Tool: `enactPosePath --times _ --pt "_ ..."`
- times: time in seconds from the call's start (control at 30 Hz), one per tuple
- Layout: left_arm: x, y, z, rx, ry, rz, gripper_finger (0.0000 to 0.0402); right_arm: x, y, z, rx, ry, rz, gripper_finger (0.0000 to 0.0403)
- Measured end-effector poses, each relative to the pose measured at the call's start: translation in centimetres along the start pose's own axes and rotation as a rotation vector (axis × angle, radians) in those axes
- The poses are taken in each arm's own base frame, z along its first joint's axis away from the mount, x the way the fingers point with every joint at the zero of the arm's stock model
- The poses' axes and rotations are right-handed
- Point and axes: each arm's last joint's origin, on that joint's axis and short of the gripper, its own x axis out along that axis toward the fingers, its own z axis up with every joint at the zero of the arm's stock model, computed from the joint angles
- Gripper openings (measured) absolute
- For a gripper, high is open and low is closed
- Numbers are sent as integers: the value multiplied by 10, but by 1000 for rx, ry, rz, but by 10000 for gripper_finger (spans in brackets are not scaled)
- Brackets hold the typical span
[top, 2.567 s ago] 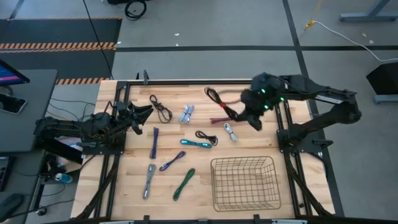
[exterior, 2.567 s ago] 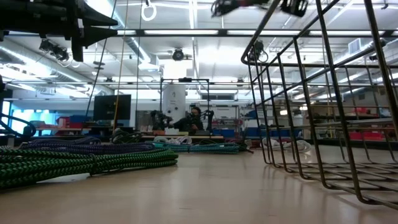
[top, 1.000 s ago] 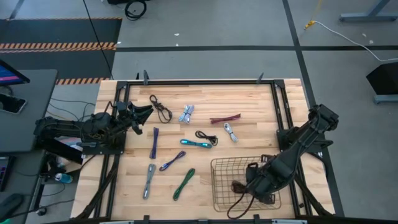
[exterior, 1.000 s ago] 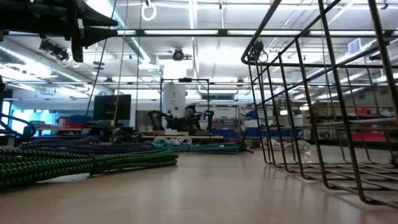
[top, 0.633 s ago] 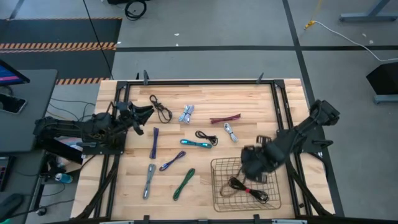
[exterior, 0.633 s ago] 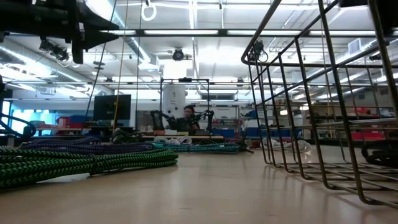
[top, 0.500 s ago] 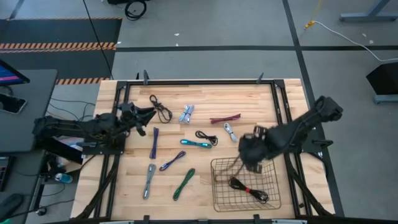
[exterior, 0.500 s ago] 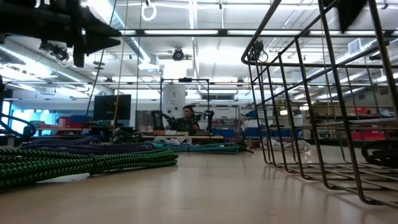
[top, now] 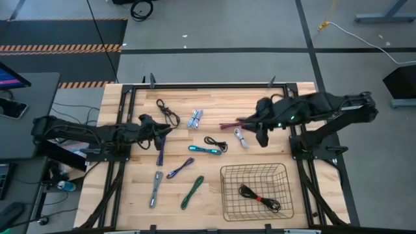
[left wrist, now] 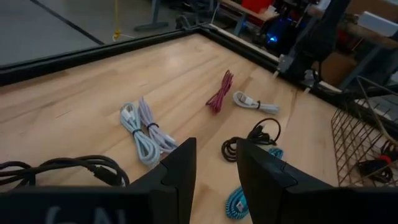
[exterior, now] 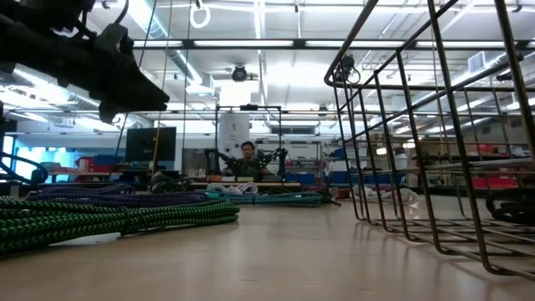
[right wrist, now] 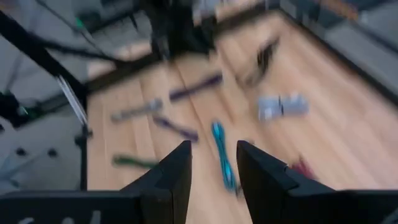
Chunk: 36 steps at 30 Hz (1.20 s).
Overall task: Pick and place USB-C Cables
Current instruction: Put the top black charger cable into the wire basket
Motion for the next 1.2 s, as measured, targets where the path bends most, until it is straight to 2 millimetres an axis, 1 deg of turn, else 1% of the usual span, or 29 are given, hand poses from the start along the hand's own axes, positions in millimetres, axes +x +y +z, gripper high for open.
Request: enactPosePath --times 0.17,0.33,0.57,0.7,0.83,1.03,1.1,1.2 --pt "1 0 -1 22 3 4 121 -11 -7 16 -42 -146 13 133" --pt "1 1 -2 46 20 13 121 -15 -11 28 -95 -262 3 133" --pt "0 2 -5 58 41 24 121 -16 -9 50 -172 -477 -3 133" --pt "0 4 -8 78 77 42 121 -20 -6 59 -207 -572 8 133" --pt "-1 7 -13 100 129 67 121 -21 -5 62 -204 -612 21 133" --pt "-2 13 -22 145 217 108 122 -22 -4 63 -187 -622 30 133" --pt "-3 13 -23 145 231 95 130 -22 -4 63 -179 -621 33 133" --pt "-3 12 -22 145 232 87 153 -22 -4 63 -174 -620 37 133"
